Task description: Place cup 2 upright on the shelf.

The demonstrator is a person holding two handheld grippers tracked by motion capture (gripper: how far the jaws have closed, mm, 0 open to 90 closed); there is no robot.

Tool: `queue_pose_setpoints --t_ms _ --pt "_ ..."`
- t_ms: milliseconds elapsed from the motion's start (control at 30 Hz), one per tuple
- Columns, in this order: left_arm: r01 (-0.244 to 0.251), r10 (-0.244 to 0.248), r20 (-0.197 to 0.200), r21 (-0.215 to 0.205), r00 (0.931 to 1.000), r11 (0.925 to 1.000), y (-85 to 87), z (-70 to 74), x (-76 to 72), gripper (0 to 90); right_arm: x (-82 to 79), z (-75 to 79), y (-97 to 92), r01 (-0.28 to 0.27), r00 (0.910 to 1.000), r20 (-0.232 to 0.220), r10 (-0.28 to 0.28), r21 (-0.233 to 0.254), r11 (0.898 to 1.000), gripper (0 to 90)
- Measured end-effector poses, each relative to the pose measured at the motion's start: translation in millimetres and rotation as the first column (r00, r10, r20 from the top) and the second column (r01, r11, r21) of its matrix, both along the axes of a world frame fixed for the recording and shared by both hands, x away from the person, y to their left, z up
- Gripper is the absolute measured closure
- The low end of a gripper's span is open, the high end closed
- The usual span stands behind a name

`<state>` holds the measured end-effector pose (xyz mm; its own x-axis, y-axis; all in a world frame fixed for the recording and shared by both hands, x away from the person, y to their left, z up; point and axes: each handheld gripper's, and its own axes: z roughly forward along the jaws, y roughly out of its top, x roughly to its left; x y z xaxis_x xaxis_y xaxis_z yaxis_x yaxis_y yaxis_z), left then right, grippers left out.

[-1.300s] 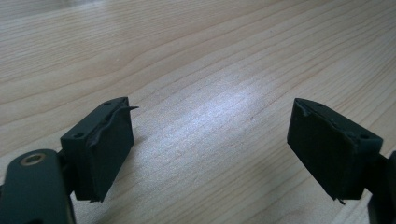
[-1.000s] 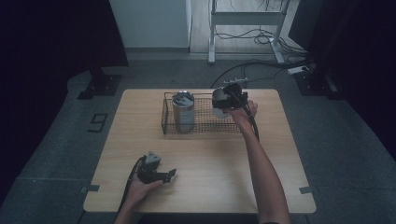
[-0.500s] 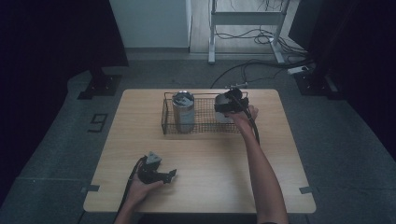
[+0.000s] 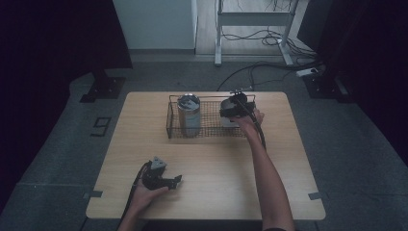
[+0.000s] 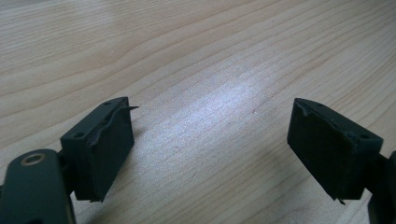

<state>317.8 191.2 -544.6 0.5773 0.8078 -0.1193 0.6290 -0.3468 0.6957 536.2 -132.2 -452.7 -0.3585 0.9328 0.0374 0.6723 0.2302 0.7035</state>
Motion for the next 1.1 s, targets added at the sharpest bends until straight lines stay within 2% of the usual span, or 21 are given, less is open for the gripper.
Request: queue_pose_setpoints --t_ms 267,700,833,1000,1100 --pt "0.001 -0.001 0.001 0.002 1.0000 1.0000 -0.3 -0.1 -0.2 14.6 2.2 -6.4 0.5 -0.002 0.9998 -0.022 0.002 -0.008 1.000 6.5" --pt "0.003 -0.003 0.000 0.001 1.0000 1.0000 -0.2 -0.2 -0.2 14.6 5.0 -14.8 1.3 0.006 0.9989 -0.045 -0.009 -0.055 0.998 6.4" --pt "0.003 -0.003 0.000 0.002 1.0000 1.0000 -0.3 -0.2 -0.2 14.6 4.2 -15.4 0.4 0.000 0.9990 -0.044 -0.003 -0.057 0.998 6.3" --pt "0.003 -0.003 0.000 0.002 1.0000 1.0000 -0.8 -0.3 -0.6 14.6 0.1 -17.4 -7.5 -0.003 0.9985 -0.055 0.001 -0.032 0.999 5.8" --pt "0.003 -0.003 0.000 0.001 1.0000 1.0000 -0.9 -0.2 -0.7 14.6 -0.8 -17.3 -7.5 0.009 0.9989 -0.045 -0.011 -0.044 0.999 4.3"
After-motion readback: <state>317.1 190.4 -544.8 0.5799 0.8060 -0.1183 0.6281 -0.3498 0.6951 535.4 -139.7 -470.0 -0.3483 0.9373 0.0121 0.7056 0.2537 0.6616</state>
